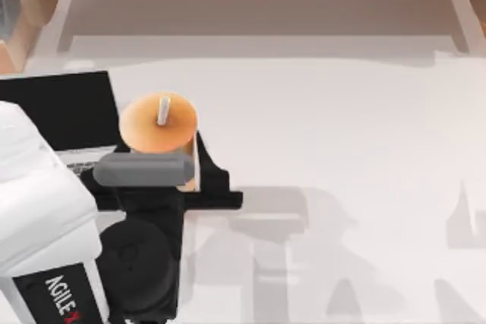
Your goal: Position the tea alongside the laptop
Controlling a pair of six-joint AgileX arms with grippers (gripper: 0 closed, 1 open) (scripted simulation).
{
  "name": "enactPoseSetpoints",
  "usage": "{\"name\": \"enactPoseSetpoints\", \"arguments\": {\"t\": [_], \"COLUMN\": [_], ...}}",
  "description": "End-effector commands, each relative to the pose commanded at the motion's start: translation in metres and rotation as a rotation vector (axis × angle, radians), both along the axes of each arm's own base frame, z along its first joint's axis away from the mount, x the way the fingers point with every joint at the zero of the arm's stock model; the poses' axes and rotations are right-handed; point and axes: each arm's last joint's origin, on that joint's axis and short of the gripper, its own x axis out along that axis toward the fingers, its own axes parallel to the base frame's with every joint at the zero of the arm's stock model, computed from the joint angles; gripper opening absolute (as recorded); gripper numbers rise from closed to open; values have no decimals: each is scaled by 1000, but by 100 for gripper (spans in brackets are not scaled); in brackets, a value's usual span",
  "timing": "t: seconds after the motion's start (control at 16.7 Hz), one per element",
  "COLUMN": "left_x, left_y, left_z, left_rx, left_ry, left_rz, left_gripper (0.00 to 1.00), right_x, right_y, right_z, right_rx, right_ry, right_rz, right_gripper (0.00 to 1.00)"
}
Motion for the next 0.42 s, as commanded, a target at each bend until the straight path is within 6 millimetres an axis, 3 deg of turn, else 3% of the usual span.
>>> {"name": "enactPoseSetpoints", "arguments": {"t": [0.12,0.42], "left_x": [0,0], "left_y": [0,0], "left_z": [0,0], "left_rx": [0,0], "left_ry": [0,0], "left_rz": [0,0], "left_gripper": [100,100], "right_x": [0,0], "right_y": [0,0], "right_z": [0,0], "right_rx": [0,0], "right_ry": [0,0], "right_rz": [0,0], "right_gripper": [100,100]}}
